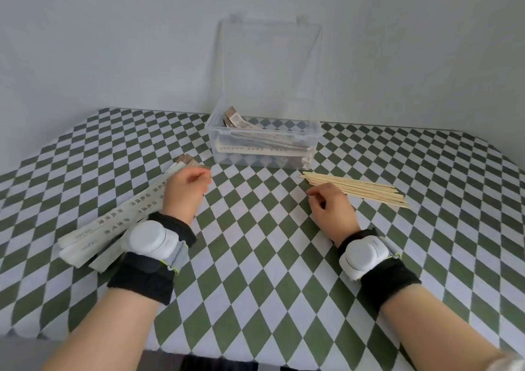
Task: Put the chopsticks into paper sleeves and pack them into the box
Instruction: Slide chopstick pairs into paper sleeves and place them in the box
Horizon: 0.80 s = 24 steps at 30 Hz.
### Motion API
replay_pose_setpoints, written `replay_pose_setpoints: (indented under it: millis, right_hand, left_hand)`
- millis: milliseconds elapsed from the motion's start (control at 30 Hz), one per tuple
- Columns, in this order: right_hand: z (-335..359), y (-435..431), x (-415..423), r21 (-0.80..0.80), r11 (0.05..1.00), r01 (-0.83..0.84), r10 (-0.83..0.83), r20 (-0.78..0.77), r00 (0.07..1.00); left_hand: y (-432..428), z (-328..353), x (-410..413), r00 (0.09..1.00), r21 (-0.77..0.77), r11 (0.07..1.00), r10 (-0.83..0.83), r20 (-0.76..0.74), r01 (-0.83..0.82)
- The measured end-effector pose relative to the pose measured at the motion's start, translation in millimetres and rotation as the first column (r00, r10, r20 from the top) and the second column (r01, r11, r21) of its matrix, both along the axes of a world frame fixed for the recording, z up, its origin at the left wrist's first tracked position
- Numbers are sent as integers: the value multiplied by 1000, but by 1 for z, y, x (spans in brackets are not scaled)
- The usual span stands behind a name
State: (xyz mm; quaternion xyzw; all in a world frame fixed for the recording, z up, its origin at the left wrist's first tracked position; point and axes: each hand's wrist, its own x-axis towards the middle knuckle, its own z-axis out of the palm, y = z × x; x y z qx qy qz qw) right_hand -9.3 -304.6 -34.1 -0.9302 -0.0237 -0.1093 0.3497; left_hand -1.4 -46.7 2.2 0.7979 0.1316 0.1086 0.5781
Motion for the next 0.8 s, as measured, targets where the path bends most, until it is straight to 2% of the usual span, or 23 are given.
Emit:
replay_pose_setpoints:
  millis: [67,133,200,267,500,633,700,767,800]
  right_hand:
    - [-1,1,0,-52,998,-21,21,6,1000]
    - [-2,1,2,-82,996,-30,30,4,1000]
    - [-3,1,3,-87,996,-31,31,-2,1000]
    - [-4,0,3,-75,997,-30,30,-9,1000]
    - [-5,-2,3,-37,999,-36,35,-12,999]
    - [-5,-2,3,-11,999,-35,35,-5,999]
    - [-5,-2,4,3,999,-34,34,-1,999]
    - [-6,-2,4,6,999,-34,34,1,999]
    - [-5,-2,3,6,999,-36,36,1,999]
  left_hand:
    - [32,3,11,997,356,933,62,-49,-41]
    - [53,1,18,976,611,789,80,-201,62]
    - [64,-2,21,945,696,700,97,-314,159]
    - [67,-5,19,940,704,690,102,-324,168]
    - [68,13,17,959,689,707,58,-279,158]
    - [67,36,18,974,604,789,36,-226,111]
    - [59,49,16,978,449,889,6,-208,90]
    - [44,59,14,977,145,984,-74,-199,104]
    - [34,60,13,975,-9,992,-124,-182,124]
